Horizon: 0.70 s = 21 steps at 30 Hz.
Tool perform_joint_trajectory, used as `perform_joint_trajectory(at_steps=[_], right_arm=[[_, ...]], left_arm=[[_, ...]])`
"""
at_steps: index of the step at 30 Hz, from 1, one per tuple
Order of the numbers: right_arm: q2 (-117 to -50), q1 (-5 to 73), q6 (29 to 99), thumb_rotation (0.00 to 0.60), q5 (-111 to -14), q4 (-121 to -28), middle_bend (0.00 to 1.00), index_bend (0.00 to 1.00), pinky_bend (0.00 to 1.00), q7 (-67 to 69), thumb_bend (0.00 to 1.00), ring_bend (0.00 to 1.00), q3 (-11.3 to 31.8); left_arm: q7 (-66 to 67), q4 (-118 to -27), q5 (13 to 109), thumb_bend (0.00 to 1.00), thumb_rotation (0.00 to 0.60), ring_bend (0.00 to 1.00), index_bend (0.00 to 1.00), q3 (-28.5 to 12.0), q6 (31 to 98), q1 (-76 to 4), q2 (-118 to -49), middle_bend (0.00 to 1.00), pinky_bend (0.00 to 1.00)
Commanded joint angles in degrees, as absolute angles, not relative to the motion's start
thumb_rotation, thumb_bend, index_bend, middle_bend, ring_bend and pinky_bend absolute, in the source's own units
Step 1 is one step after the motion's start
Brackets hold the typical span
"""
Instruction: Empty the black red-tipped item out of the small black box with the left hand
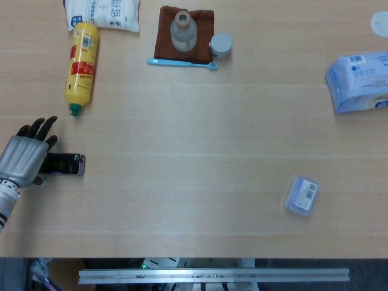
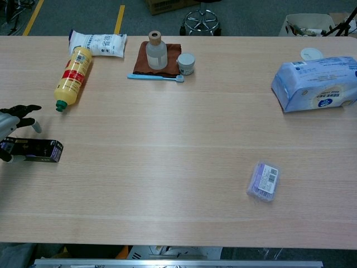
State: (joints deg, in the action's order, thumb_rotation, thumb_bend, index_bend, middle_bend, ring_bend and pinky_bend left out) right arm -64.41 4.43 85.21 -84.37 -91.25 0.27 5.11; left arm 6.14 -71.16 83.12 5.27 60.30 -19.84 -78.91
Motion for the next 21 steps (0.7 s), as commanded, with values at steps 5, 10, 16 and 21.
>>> perform_joint_trajectory(at_steps=[5,10,16,21], right_arm=[[-64.4,4.5,85.2,0.600,-84.5,-91.3,0.20,0.27,0.25,0.3,0.14,0.10,5.1],[-64.4,4.3,85.3,0.600,-84.5,-91.3,0.20,0.27,0.25,0.5,0.14,0.10,5.0],[-64.3,4.1,85.5,0.600,-84.3,-91.0,0.20,0.27,0.25,0.9,0.14,0.10,5.0],[-64.3,4.1,85.5,0.600,-84.3,-90.8,0.20,0.27,0.25,1.1,0.14,0.10,5.0]], left_arm=[[6.8,-75.4,84.4,0.16,0.600,0.05,0.29,5.5,59.4,-20.8,-78.0,0.00,0.18],[8.4,-76.7,84.9,0.16,0.600,0.05,0.29,5.7,57.4,-22.1,-78.7,0.00,0.18],[8.2,-74.9,84.4,0.16,0.600,0.05,0.30,5.1,55.9,-23.1,-80.5,0.00,0.18],[7.6,-73.9,84.2,0.16,0.600,0.05,0.31,4.8,55.6,-23.4,-80.9,0.00,0.18]])
